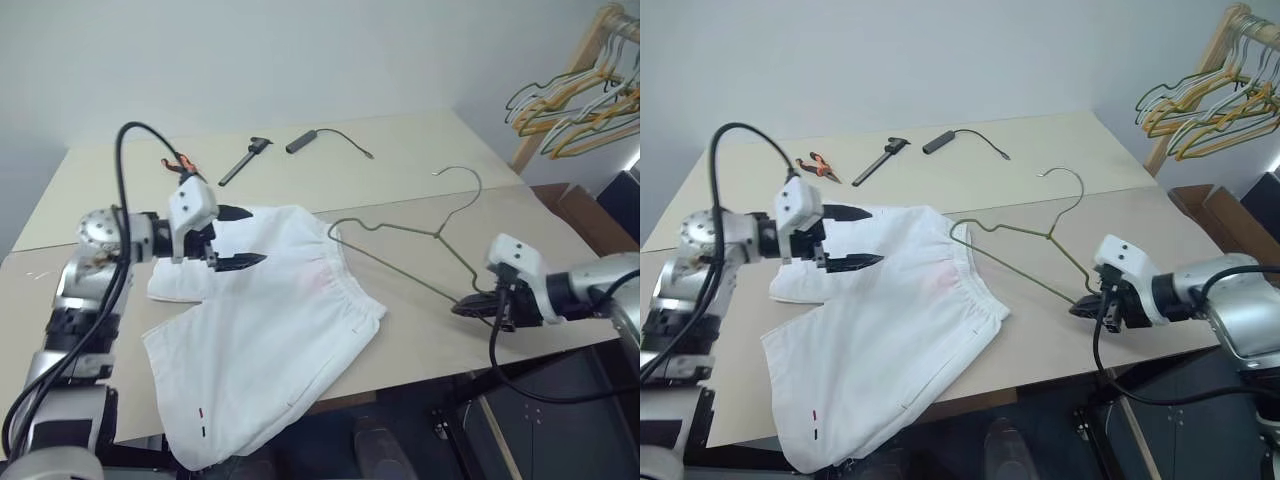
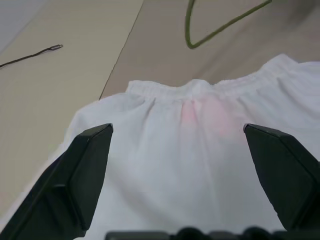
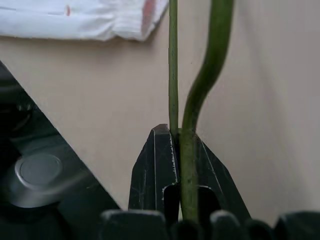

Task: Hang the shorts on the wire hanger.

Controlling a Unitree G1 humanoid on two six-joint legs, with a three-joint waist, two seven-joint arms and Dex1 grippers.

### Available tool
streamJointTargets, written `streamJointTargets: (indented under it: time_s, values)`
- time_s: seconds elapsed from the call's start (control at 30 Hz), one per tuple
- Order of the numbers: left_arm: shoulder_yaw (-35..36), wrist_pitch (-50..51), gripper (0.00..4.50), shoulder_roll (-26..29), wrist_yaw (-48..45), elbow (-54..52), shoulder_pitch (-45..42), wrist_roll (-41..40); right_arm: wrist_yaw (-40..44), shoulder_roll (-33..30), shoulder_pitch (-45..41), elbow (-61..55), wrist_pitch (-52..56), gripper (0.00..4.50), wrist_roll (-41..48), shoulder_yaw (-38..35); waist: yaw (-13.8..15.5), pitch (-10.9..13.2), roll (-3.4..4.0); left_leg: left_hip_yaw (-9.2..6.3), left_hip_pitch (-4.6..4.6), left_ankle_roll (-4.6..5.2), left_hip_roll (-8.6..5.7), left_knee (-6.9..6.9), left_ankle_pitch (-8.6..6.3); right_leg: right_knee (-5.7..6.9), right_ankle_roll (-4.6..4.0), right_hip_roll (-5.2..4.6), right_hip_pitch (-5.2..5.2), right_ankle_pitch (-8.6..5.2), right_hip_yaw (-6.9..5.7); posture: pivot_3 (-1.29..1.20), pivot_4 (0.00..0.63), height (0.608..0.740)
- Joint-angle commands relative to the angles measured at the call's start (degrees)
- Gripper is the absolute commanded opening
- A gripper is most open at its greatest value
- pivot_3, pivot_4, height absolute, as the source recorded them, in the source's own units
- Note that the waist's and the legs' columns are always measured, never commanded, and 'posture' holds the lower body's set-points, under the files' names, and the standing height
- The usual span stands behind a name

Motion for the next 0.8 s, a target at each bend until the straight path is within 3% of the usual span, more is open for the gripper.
streamJointTargets:
  time_s: [0.03,0.17,0.4,0.63,0.8]
  values:
    - [3.33,2.16,4.48,1.55,-2.65,-8.67,1.99,-6.23,-1.14,0.74,-3.45,3.34,9.92,0.00,3.54,0.57,0.38,0.03,0.02,0.00,0.02,0.00,0.00,0.01,-0.01,-0.02,0.00,0.00,0.03,0.00,0.00,-0.16,0.103,0.740]
    - [5.40,-1.39,4.48,-0.62,-1.19,-11.12,5.42,-7.96,-0.29,2.17,-6.91,7.67,12.90,0.00,3.33,6.13,1.50,0.02,0.07,0.07,0.20,0.04,-0.02,-0.04,-0.04,-0.15,0.00,-0.01,0.10,-0.02,0.00,-0.14,0.104,0.740]
    - [6.18,-1.42,4.48,1.68,-2.24,-13.14,8.82,-8.32,4.68,2.51,-11.90,12.39,16.38,0.00,6.06,11.95,2.42,0.03,0.11,0.08,0.07,0.10,-0.02,-0.04,-0.07,-0.12,0.01,-0.01,0.05,-0.02,0.01,-0.11,0.102,0.740]
    - [6.79,-1.20,4.48,2.10,-0.69,-15.30,10.90,-8.85,9.25,0.00,-12.09,12.09,16.05,0.00,8.03,14.26,4.65,0.04,0.12,0.12,0.09,0.13,-0.02,-0.02,-0.10,-0.38,0.03,-0.01,0.05,-0.03,0.01,-0.08,0.100,0.740]
    - [6.82,-1.15,4.48,2.28,-0.20,-16.07,11.69,-9.13,7.72,0.05,-12.49,16.22,16.74,0.00,6.83,14.37,5.78,0.04,0.12,0.18,0.08,0.13,-0.01,-0.02,-0.11,-0.47,0.03,-0.01,0.08,-0.03,-0.02,-0.08,0.099,0.740]
